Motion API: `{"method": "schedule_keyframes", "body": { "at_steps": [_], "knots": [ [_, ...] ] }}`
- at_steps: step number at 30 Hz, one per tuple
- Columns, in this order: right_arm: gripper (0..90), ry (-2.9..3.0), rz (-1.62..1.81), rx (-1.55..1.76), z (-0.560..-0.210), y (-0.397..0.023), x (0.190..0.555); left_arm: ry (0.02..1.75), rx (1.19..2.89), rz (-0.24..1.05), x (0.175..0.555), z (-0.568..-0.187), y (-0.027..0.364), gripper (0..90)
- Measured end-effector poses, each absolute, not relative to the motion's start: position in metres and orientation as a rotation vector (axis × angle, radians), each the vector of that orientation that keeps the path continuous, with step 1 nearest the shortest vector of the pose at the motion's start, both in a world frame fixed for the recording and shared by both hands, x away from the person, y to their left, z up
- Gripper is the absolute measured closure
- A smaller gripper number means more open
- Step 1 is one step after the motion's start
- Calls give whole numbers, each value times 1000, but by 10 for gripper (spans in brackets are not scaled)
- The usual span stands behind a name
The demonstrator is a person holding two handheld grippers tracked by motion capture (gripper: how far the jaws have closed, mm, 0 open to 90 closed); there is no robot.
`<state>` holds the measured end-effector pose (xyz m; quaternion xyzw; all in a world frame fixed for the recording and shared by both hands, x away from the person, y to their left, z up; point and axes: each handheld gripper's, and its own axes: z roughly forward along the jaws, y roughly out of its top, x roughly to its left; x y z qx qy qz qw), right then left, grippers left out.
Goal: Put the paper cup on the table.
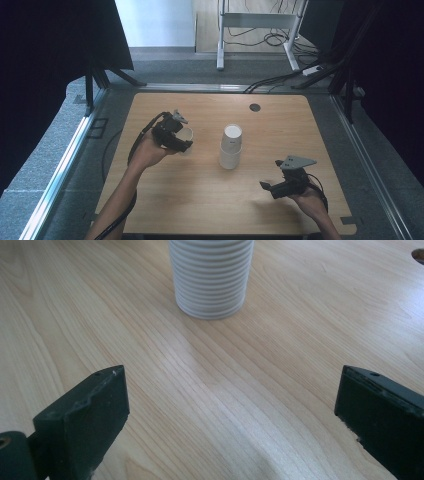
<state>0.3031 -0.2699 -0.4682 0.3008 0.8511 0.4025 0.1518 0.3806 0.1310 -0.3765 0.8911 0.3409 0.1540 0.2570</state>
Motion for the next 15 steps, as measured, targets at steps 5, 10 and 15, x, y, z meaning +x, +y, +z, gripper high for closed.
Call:
{"method": "schedule_keyframes", "body": {
  "at_steps": [5,10,15],
  "knots": [
    [22,2441,1128,878,-472,-270,304,968,2419,432,387,-386,136,300],
    [26,2439,1127,898,-474,-272,304,1014,2423,456,393,-396,139,293],
    [33,2438,1121,911,-476,-273,305,1065,2414,464,399,-407,142,287]
  ]
}}
